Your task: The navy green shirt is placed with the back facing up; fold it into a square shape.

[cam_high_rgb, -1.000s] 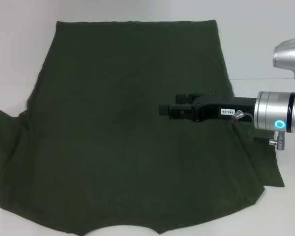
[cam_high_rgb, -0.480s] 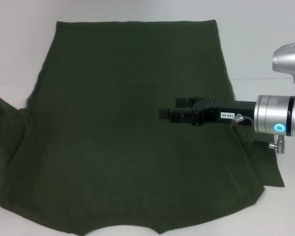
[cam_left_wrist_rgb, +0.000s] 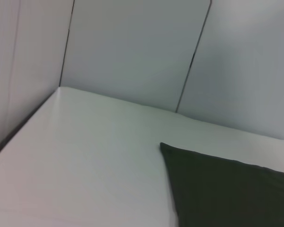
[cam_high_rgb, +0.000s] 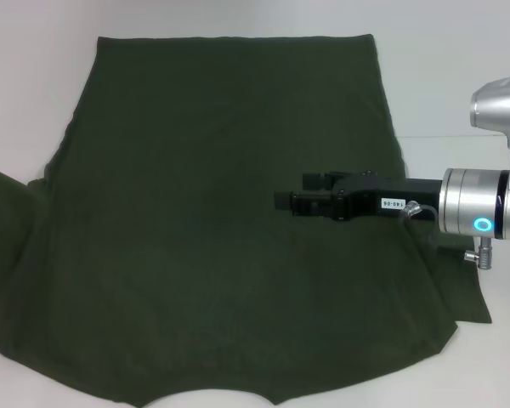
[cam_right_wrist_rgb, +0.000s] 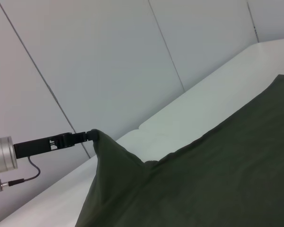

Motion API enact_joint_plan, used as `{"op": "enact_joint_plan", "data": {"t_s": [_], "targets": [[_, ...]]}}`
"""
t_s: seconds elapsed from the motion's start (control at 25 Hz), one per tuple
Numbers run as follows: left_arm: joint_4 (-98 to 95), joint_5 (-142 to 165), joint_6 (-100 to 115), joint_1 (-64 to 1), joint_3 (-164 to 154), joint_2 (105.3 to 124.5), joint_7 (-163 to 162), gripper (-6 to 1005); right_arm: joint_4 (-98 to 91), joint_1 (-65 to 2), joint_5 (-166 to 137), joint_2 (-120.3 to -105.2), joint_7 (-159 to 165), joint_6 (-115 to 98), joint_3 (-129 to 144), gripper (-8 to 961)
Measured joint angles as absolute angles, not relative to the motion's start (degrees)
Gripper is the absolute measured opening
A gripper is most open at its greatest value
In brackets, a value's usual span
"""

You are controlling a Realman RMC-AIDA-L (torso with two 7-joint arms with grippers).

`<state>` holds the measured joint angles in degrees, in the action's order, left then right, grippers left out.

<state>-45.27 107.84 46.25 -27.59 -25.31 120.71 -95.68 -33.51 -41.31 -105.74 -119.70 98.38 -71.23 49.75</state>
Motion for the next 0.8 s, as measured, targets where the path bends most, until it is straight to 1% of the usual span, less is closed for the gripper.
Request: {"op": "enact_joint_plan", "data": {"t_s": [0.48, 0.8], "targets": [[-43.0, 106.1, 42.6, -30.4, -25.2, 121.11, -89.2, 27, -33.3, -41.4, -105.7, -119.71, 97.6, -70.9, 49.7, 854], [-43.7, 105.9, 45.7, -29.7, -25.2, 121.53, -90.8, 28, -33.3, -41.3, -105.7, -119.71, 97.6, -70.9, 49.5, 853]]}}
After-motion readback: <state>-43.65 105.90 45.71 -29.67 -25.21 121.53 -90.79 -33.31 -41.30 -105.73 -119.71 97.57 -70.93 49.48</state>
